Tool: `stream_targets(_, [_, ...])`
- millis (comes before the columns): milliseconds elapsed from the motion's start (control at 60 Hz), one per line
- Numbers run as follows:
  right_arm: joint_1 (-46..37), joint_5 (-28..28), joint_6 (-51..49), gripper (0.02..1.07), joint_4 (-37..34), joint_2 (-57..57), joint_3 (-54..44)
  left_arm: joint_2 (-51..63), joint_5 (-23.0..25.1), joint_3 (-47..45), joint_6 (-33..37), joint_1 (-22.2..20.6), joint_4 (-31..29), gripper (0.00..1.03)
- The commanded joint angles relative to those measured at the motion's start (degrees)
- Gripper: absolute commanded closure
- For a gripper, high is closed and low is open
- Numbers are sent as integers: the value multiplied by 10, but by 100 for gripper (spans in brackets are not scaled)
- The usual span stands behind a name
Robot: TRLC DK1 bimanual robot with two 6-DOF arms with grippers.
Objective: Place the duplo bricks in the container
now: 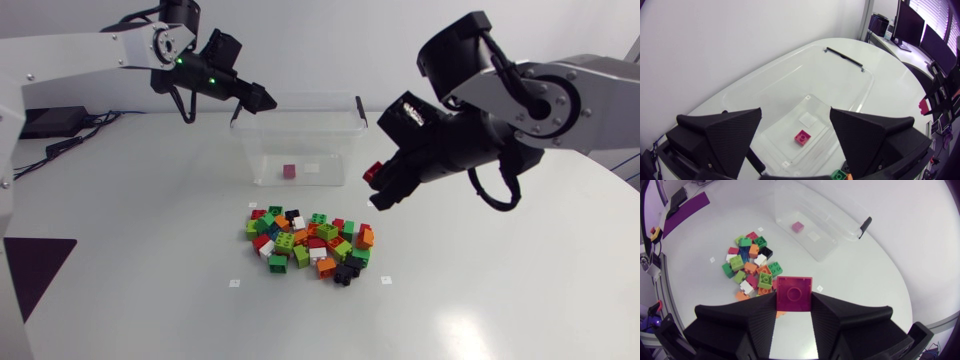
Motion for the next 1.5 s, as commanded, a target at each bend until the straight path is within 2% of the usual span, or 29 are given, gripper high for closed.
stream_targets(0, [-7, -3, -6, 80, -5, 27, 34, -61, 0, -35, 18, -1, -16, 5])
stream_targets(400, [-39, -26, -6, 80, 13, 137, 173, -232, 8, -262, 117, -16, -40, 5])
stream_targets(750, [-43, -31, -6, 80, 17, 255, 305, -302, 37, -438, 207, -6, -33, 5])
stream_targets(983, [-48, -38, -6, 80, 16, 323, 395, -310, 40, -504, 232, -12, -18, 5])
stream_targets(1383, [-58, -36, -3, 79, -4, 460, 563, -293, 40, -544, 229, -20, 37, 5])
stream_targets(1433, [-59, -29, -3, 66, -6, 472, 577, -287, 40, -546, 226, -23, 46, 5])
stream_targets(1483, [-59, -24, -2, 39, -13, 484, 593, -280, 40, -547, 225, -26, 52, 5])
